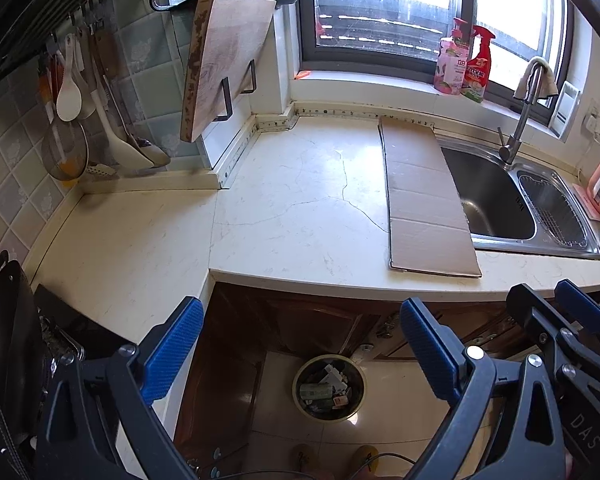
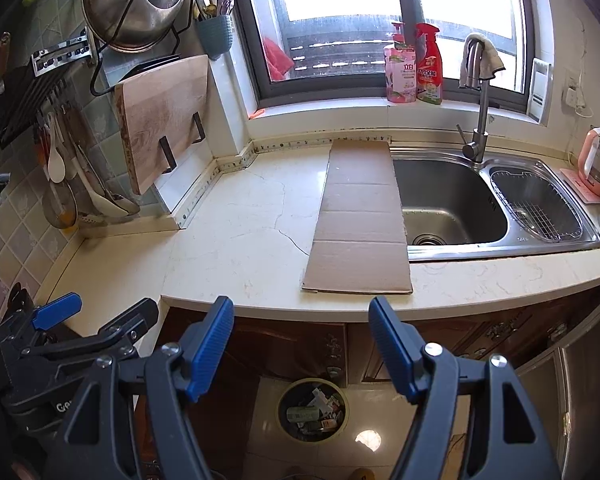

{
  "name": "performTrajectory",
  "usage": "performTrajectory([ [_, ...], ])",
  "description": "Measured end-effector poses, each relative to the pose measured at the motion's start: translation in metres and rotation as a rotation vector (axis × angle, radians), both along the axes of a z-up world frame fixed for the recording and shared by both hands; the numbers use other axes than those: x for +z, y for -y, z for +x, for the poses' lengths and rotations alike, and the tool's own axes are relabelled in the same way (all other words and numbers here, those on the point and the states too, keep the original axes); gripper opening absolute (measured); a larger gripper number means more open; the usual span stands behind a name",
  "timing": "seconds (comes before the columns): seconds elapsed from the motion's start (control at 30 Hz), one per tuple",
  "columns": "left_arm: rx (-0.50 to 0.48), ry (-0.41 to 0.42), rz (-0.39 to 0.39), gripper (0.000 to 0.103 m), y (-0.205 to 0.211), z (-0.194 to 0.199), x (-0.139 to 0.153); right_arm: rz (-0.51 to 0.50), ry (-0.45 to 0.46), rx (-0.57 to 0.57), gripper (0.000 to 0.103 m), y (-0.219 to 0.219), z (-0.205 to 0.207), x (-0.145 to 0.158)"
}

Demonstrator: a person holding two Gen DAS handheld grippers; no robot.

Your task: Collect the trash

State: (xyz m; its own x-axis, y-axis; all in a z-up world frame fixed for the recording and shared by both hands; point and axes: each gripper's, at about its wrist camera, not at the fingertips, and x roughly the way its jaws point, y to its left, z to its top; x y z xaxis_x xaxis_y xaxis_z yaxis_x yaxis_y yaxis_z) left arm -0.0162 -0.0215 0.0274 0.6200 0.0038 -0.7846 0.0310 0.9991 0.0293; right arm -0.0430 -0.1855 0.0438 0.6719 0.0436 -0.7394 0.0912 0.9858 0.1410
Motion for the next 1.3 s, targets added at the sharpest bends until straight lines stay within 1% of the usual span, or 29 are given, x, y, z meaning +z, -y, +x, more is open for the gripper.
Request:
performTrajectory([
  [1.0, 0.003, -0.008, 0.010, 0.097, 0.000, -0.003, -0.001, 0.011, -0.007, -0.004, 0.071, 0.002, -0.006, -0.004],
  [1.3, 0.001, -0.011, 0.014, 0.094, -0.002, -0.008, -0.005, 0.020, -0.013, -0.001, 0.070, 0.002, -0.011, -0.006],
])
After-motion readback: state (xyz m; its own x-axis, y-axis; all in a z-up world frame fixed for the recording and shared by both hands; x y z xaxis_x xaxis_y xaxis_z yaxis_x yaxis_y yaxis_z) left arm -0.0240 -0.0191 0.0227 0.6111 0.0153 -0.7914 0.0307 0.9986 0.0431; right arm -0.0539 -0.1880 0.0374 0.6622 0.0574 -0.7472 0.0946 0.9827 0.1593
